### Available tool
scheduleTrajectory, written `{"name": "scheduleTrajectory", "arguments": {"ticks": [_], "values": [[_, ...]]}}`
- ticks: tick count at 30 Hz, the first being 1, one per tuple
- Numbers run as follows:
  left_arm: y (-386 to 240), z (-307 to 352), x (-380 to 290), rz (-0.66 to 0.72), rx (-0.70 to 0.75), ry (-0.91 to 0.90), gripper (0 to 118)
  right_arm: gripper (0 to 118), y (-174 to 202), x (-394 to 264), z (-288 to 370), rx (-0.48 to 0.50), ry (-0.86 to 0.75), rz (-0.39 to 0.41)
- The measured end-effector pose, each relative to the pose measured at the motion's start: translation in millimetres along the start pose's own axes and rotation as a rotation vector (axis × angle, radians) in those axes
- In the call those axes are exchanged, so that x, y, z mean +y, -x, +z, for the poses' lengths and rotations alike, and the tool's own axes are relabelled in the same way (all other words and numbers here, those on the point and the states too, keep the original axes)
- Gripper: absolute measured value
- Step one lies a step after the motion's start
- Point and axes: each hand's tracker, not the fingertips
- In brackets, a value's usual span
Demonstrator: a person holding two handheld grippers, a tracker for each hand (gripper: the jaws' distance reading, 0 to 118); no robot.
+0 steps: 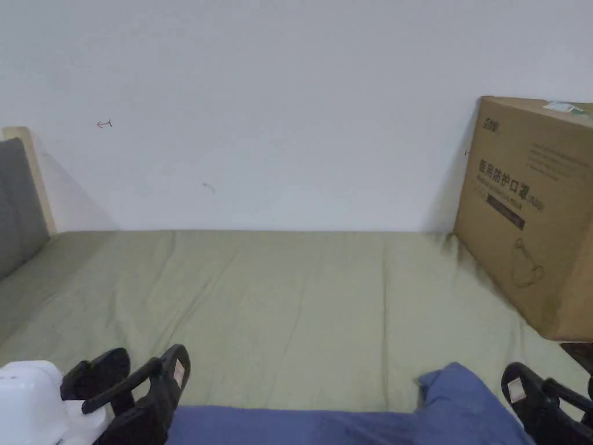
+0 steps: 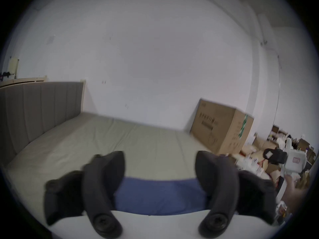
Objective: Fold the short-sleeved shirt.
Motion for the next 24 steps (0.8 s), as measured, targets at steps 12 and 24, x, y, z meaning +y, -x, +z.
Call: {"name": "scheduleTrajectory", "arguments": {"ticks": [12,24], "values": [[25,-104,28,-0.063,0.069,0.454,0,0,-1,4,-44,-0.001,0.081,-0.078],[160,-276,-116,-0.008,0.209,0.985,113,0,-36,-34,-88,-0.055,0.343,-0.073]]}}
